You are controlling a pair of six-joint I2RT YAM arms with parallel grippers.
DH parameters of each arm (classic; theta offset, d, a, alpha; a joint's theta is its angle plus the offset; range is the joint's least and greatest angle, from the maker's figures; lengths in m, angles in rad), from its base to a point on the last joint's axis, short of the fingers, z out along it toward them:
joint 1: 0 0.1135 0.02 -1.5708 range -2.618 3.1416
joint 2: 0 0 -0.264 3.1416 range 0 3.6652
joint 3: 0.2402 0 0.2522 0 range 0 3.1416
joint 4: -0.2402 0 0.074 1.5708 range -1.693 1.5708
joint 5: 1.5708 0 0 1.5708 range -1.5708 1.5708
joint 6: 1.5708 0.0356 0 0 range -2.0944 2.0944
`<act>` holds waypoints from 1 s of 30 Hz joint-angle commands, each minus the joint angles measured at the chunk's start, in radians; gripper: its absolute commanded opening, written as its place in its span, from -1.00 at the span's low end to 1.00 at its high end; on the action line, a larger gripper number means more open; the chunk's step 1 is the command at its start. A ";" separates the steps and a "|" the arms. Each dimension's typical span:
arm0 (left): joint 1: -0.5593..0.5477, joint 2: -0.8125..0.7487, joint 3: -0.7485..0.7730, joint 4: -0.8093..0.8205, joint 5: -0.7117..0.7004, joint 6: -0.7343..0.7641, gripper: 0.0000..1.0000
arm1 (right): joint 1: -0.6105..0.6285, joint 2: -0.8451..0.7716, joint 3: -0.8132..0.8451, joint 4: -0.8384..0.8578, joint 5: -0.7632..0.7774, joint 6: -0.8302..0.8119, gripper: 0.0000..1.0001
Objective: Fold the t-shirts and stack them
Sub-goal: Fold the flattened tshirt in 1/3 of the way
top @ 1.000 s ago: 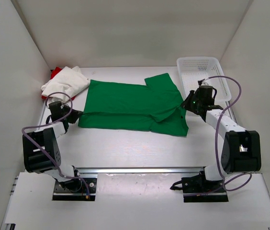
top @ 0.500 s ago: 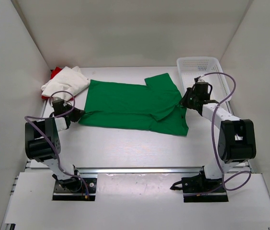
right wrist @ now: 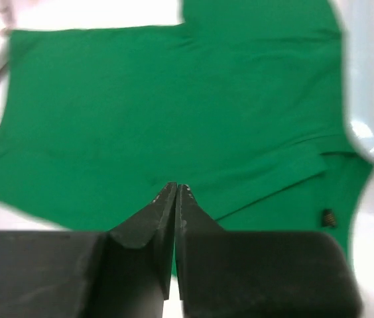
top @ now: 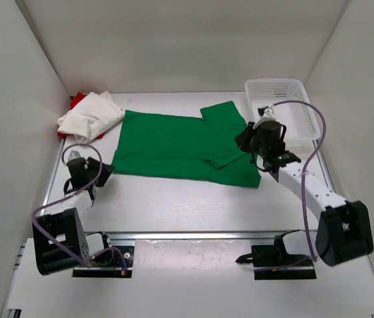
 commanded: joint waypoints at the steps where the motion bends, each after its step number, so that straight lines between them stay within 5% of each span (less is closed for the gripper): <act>1: 0.010 0.017 -0.058 -0.018 -0.010 0.018 -0.02 | 0.059 -0.076 -0.101 0.087 -0.017 0.030 -1.00; 5: -0.002 0.081 -0.057 0.040 -0.015 -0.020 0.05 | 0.141 -0.161 -0.222 0.090 -0.018 0.040 -0.99; 11: -0.025 0.192 0.011 0.116 -0.019 -0.067 0.01 | 0.133 -0.307 -0.435 0.098 -0.021 0.093 -0.36; 13: -0.033 0.232 0.026 0.139 0.005 -0.076 -0.44 | 0.092 -0.350 -0.503 0.106 -0.030 0.125 -0.22; 16: -0.016 0.291 0.041 0.173 0.054 -0.102 -0.97 | -0.008 -0.425 -0.595 0.106 -0.038 0.175 -0.17; 22: -0.025 0.265 0.068 0.114 -0.010 -0.056 -1.00 | -0.178 -0.484 -0.672 0.110 -0.037 0.193 -0.12; 27: -0.022 0.285 0.087 0.096 0.010 -0.048 -1.00 | -0.242 -0.374 -0.657 0.156 -0.050 0.172 -0.10; 30: -0.008 0.284 0.087 0.090 0.002 -0.047 -1.00 | -0.255 -0.298 -0.631 0.205 -0.072 0.179 -0.33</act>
